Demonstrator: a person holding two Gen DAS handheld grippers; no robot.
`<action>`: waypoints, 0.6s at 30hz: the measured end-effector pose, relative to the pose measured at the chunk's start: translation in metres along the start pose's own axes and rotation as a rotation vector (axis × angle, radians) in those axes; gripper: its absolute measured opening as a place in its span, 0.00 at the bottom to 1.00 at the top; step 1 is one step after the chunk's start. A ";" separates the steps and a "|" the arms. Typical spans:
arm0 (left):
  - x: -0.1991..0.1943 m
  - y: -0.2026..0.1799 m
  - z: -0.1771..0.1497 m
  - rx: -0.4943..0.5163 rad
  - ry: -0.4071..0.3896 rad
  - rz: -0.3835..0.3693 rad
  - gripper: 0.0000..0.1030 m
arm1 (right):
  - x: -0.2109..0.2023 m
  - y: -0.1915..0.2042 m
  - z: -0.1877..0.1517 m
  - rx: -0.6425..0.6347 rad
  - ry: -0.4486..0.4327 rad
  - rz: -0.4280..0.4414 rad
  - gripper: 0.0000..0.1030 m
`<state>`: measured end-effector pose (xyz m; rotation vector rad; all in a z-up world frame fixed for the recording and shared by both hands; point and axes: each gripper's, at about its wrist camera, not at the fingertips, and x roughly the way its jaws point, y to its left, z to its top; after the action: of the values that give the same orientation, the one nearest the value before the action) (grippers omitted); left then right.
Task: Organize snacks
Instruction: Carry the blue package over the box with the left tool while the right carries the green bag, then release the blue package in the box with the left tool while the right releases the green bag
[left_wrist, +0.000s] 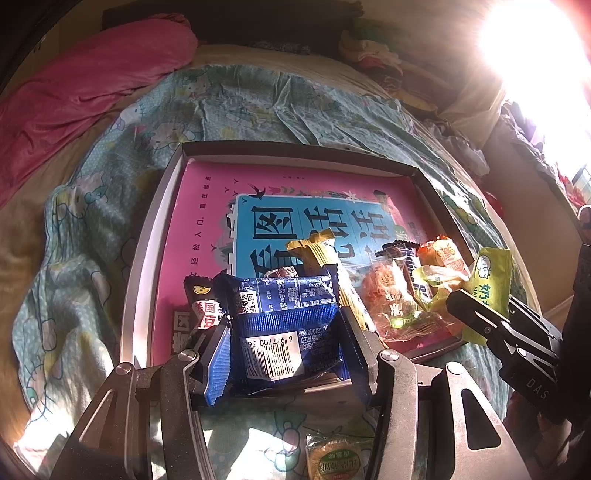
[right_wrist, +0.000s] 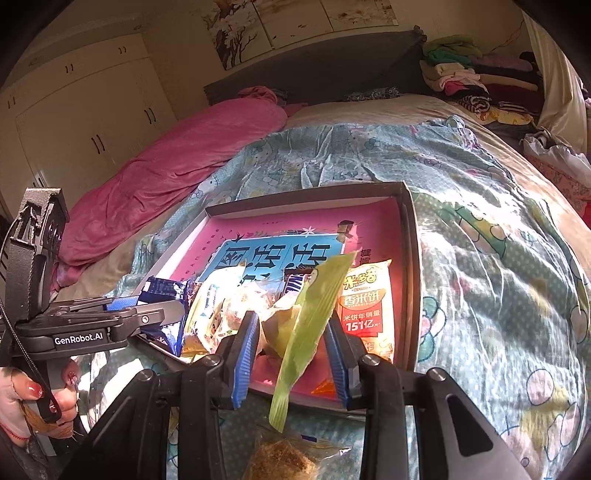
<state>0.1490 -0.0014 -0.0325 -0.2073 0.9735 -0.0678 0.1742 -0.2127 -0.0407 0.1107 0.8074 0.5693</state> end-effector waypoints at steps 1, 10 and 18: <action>0.000 0.000 0.000 0.000 0.001 0.000 0.53 | -0.001 0.000 0.000 0.001 -0.002 -0.003 0.35; 0.000 0.000 -0.001 0.000 0.001 0.000 0.53 | -0.010 -0.007 0.003 0.014 -0.025 -0.038 0.39; -0.001 0.002 -0.002 -0.001 0.003 -0.002 0.53 | -0.016 -0.006 0.003 -0.016 -0.044 -0.116 0.42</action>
<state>0.1470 0.0005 -0.0333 -0.2093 0.9765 -0.0697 0.1702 -0.2263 -0.0300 0.0612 0.7616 0.4625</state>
